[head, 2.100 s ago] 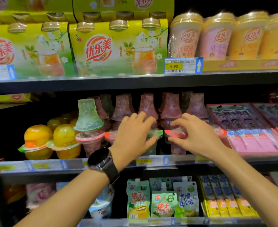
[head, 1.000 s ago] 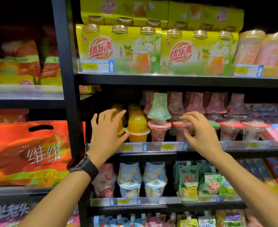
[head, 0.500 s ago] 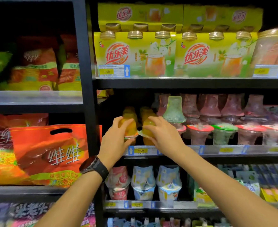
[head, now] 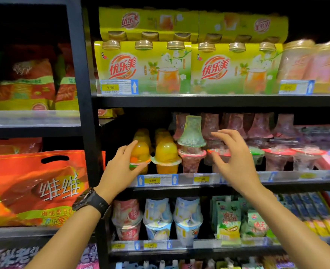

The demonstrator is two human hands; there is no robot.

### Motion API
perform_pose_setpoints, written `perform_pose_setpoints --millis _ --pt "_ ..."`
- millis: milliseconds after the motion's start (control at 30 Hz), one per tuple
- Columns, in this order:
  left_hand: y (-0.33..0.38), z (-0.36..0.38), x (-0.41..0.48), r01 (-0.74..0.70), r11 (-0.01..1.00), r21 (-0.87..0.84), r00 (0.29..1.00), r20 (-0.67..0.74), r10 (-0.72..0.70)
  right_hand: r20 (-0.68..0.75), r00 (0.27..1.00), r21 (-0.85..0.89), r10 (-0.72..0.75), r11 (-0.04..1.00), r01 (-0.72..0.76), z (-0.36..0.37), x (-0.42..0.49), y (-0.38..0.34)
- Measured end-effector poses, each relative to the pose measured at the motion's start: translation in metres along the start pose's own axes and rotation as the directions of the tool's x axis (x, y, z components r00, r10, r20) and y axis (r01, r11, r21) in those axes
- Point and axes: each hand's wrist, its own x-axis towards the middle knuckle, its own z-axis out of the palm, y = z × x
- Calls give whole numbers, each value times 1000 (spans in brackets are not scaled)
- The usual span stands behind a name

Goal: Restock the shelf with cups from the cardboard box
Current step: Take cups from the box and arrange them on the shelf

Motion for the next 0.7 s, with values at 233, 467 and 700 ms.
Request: perform_pose_setpoints --millis 233,467,700 --pt "5 3 3 16 999 33 1000 -27 -16 325 930 -391 173 920 -34 -23 -3 66" --pt "33 12 -6 -111 983 150 959 -243 145 144 984 -335 105 941 -52 -39 -17 89" --pt "175 80 11 -485 843 231 842 -135 522 171 984 -503 46 863 47 -47 -15 122"
